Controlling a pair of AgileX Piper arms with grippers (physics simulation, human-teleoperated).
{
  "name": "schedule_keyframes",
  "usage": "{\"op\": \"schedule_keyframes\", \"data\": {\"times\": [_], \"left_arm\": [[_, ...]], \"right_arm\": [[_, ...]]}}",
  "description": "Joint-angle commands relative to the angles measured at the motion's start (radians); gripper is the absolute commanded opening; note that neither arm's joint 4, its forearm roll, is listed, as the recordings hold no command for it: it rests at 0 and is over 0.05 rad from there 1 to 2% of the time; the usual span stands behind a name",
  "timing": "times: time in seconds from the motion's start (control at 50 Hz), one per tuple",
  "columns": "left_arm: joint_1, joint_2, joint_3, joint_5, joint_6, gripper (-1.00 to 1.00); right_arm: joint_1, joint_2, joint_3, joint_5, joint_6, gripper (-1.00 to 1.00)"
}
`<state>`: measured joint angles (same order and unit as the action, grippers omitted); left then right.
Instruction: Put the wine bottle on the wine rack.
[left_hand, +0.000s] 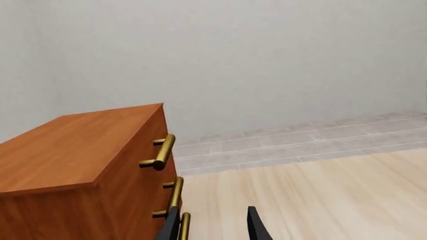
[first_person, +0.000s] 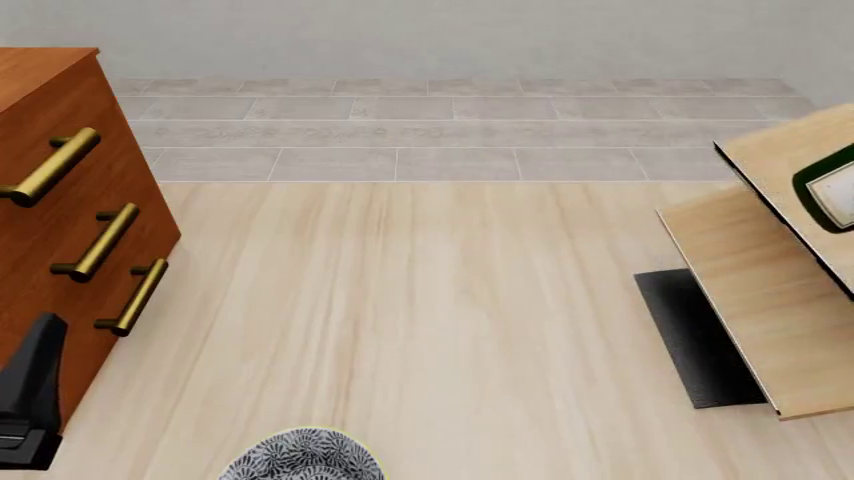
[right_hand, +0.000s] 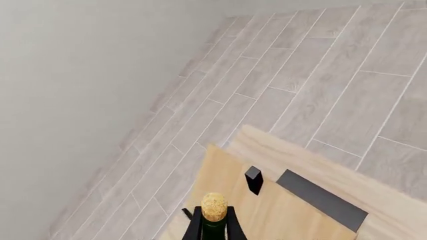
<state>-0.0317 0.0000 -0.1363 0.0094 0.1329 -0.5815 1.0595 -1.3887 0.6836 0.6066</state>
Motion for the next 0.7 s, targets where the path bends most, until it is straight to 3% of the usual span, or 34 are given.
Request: {"op": "schedule_keyframes", "data": {"times": [0.02, 0.7], "left_arm": [[-0.001, 0.000, 0.005, -0.003, 0.000, 1.00], [-0.005, 0.000, 0.010, -0.005, 0.004, 1.00]], "right_arm": [[-0.014, -0.008, 0.054, -0.036, -0.001, -1.00], [-0.089, -0.002, 0.139, -0.100, -0.009, -1.00]]}}
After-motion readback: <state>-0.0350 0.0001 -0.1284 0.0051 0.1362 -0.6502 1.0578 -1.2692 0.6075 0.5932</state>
